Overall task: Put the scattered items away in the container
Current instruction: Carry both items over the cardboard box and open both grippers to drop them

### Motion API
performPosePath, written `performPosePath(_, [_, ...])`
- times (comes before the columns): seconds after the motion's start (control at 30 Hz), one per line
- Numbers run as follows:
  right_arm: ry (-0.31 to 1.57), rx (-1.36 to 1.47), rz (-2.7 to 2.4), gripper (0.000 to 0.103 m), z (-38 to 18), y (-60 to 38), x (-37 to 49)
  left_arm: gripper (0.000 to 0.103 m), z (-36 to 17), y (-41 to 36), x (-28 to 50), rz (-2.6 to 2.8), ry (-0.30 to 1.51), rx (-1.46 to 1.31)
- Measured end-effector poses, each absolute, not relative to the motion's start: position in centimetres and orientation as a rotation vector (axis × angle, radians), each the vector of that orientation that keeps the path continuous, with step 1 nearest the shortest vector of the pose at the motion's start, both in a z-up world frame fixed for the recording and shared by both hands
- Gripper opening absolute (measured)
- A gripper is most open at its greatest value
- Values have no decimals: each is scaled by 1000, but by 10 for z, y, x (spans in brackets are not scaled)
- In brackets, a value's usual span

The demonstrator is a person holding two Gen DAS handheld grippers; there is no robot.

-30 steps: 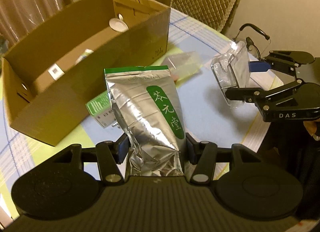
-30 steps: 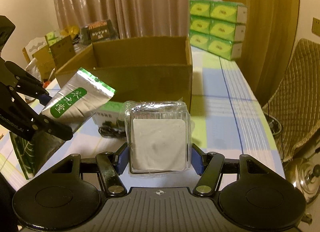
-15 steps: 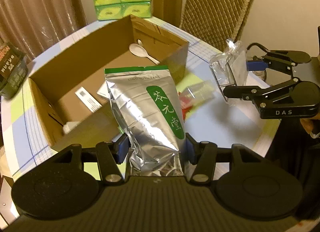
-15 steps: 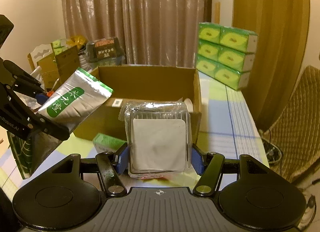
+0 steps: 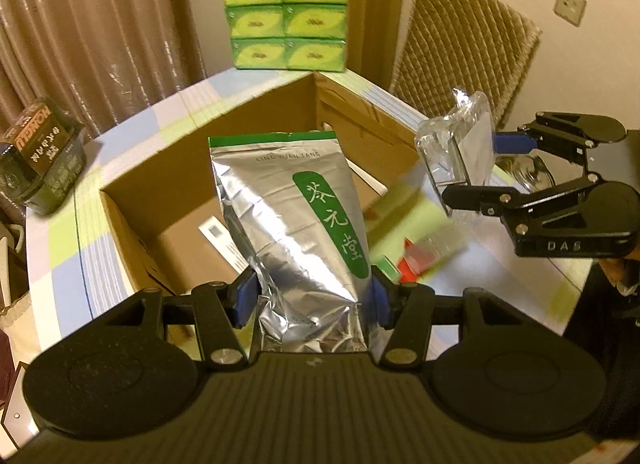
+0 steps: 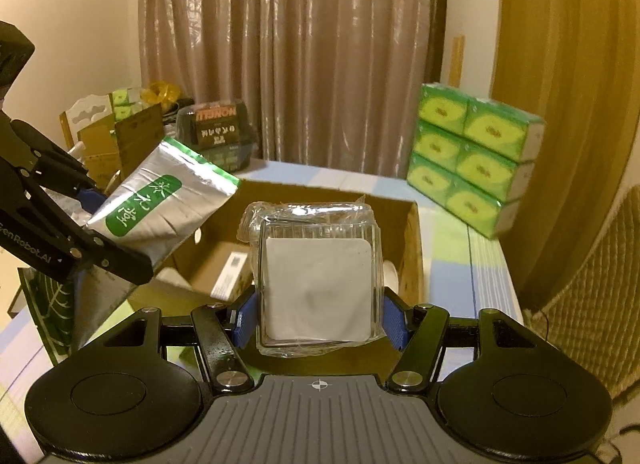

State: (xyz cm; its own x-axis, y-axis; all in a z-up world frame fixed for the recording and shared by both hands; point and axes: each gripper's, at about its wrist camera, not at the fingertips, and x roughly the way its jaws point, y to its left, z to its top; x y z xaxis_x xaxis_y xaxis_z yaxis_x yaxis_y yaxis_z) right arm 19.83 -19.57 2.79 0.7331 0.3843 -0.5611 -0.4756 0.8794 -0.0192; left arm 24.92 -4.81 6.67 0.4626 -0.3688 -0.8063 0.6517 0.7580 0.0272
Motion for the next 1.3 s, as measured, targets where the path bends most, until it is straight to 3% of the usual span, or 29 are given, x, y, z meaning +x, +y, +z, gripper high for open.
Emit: performPosePath(1.3, [611,-164,485,60,11,-151,287,50,37,-5,366,-464,922,-24])
